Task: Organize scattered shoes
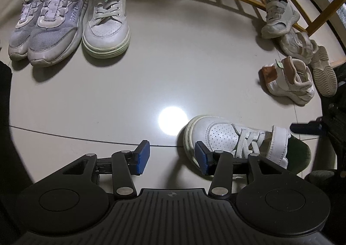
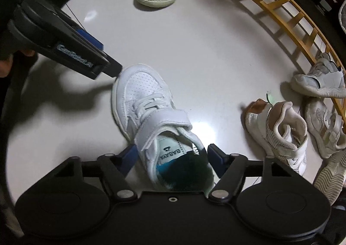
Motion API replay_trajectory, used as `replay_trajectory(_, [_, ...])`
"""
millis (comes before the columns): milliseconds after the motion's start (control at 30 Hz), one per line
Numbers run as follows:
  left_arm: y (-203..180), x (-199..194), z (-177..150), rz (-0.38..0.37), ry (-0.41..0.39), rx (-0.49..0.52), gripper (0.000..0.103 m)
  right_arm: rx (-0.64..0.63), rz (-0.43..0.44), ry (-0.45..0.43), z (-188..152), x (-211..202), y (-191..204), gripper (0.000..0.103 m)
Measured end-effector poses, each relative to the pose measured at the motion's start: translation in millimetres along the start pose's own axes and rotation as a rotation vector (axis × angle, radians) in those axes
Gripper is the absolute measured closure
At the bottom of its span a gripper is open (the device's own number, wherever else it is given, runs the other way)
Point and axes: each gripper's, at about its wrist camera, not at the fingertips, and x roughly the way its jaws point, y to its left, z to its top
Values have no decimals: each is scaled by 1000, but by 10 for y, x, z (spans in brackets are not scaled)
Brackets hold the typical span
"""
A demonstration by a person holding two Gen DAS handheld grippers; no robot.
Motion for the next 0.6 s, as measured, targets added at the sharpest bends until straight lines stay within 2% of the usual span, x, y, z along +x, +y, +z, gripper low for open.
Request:
replay_trajectory(167, [18,-13,17,0,-8,-5,54,36,9,20,40,67,-13,27])
replay_trajectory(433, [34,-38,39,2,-14,-1,52,159,86,15,149,98,4,37])
replay_trajectory(600, [26,-88,51,30,-36,22,51,177,101,2,199,100,111,40])
